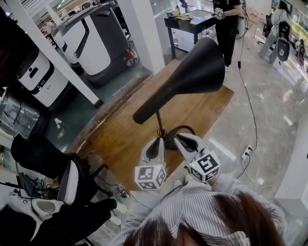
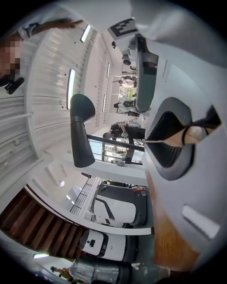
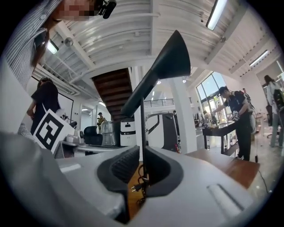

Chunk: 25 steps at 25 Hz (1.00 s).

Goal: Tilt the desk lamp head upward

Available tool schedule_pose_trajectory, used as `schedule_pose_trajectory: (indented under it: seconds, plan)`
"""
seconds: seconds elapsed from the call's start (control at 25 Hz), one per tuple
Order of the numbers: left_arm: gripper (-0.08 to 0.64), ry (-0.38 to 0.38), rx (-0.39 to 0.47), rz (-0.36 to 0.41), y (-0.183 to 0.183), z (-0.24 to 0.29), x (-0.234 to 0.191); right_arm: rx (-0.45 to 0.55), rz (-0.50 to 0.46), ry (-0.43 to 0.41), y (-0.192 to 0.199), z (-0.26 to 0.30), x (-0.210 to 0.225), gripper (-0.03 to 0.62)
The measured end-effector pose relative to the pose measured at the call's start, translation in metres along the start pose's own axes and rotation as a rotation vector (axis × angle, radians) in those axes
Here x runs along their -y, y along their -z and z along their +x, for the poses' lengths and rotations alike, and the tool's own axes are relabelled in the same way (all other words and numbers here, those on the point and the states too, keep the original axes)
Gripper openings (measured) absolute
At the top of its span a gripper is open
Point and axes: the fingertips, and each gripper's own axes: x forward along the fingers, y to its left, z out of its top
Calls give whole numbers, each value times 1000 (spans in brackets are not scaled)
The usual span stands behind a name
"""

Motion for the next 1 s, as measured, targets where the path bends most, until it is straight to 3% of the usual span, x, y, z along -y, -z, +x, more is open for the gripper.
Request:
schedule_pose_trajectory:
  seconds: [0.24,0.4,1.0]
  plan:
    - [6,62,-19,2,6,-3,21,-43,27,-33,17,-2,-10,34]
    - [6,88,-20,-8,9,-8,28,-36,17,-29,16,-8,-13,0]
    - [6,87,-27,-55,7,-15,26,-54,4,-10,17,-11,-15,0]
